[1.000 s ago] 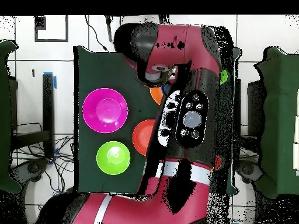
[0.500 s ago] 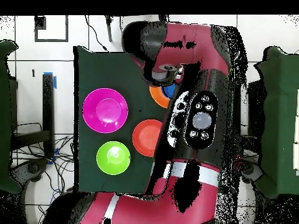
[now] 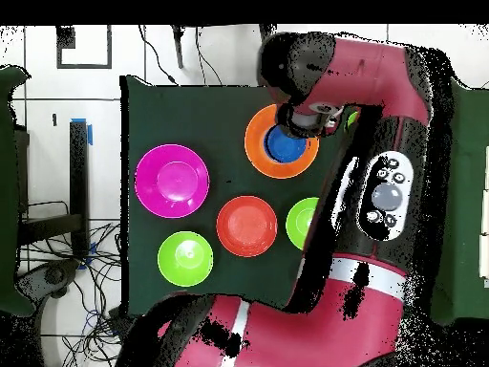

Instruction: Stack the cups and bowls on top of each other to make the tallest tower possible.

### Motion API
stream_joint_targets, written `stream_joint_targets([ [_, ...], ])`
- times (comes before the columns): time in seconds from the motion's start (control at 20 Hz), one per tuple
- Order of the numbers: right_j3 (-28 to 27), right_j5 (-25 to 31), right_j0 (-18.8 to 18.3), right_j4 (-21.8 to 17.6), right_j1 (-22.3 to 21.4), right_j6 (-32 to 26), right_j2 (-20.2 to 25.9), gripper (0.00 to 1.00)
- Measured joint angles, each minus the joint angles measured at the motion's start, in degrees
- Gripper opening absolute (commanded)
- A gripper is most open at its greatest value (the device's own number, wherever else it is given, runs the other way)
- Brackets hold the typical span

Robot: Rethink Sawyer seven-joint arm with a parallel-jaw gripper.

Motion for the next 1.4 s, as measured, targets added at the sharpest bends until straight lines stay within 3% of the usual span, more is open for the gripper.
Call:
stream_joint_targets([
  [0.55, -3.4, -2.4, -4.4, -1.3, 3.5, -1.9, 1.9, 1.0],
  [1.4, -12.1, -8.0, -4.6, -1.7, 14.8, -2.1, 4.1, 1.0],
])
